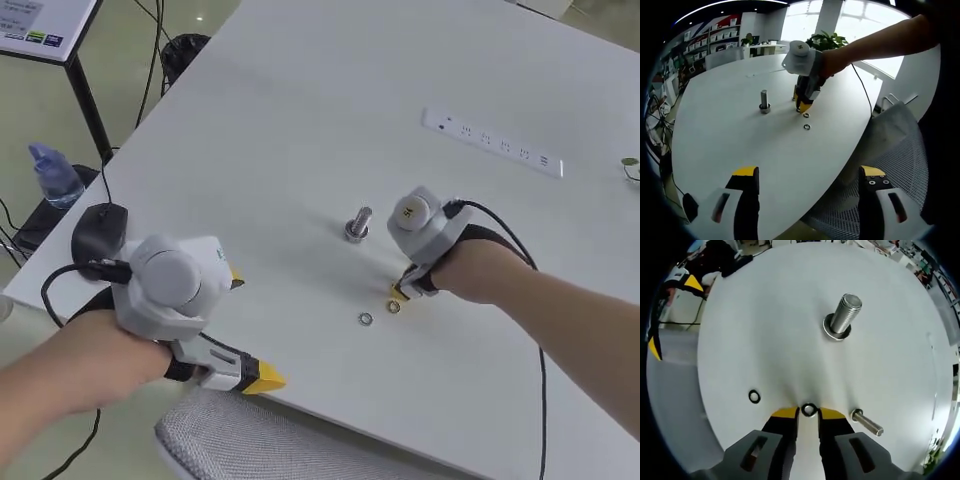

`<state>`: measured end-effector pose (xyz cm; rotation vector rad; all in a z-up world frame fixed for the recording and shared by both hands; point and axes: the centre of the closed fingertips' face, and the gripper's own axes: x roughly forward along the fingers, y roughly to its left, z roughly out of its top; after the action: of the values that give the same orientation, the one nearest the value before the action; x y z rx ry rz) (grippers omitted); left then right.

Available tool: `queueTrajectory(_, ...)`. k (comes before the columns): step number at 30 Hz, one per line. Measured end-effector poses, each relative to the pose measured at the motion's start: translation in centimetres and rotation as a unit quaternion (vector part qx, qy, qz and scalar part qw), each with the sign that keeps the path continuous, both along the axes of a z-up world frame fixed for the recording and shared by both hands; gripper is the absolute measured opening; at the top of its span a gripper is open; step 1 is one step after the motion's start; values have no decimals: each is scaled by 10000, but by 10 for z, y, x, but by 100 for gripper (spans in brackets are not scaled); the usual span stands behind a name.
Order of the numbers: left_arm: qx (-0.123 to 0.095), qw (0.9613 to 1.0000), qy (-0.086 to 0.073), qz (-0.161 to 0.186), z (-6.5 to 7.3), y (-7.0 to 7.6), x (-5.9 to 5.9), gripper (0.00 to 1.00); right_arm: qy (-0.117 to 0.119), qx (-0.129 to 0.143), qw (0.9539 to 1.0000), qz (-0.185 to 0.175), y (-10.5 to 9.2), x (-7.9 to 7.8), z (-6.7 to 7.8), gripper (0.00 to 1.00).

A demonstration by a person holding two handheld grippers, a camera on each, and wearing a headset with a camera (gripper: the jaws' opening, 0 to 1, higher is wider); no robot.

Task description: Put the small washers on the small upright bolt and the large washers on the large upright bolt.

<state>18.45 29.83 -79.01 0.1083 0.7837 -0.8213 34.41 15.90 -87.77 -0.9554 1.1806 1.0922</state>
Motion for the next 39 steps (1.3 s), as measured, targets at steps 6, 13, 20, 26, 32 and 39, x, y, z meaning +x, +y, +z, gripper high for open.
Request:
queueTrajectory(6, 2, 10000, -3, 2, 0, 0, 0, 81, -20, 49, 10000, 10, 0, 1, 0, 17)
queueTrajectory(13, -4, 10000, 7, -7, 0, -2, -1, 80, -69, -47, 9999, 63, 0, 0, -1, 15)
queueTrajectory(20, -12, 10000, 11, -10, 0, -3, -1, 80, -50, -28, 10000, 78, 0, 0, -1, 14)
queueTrajectory(26, 13, 10000, 23, 0, 0, 0, -1, 79, -28, -42, 10000, 70, -1, 1, -2, 13)
queueTrajectory(32, 28, 10000, 10, -2, 2, 0, -2, 78, -36, 41, 9999, 144, 0, 1, -2, 12)
queueTrajectory(39, 23, 10000, -31, 18, 5, -1, 0, 79, -20, 69, 9998, 194, 0, -1, -1, 12)
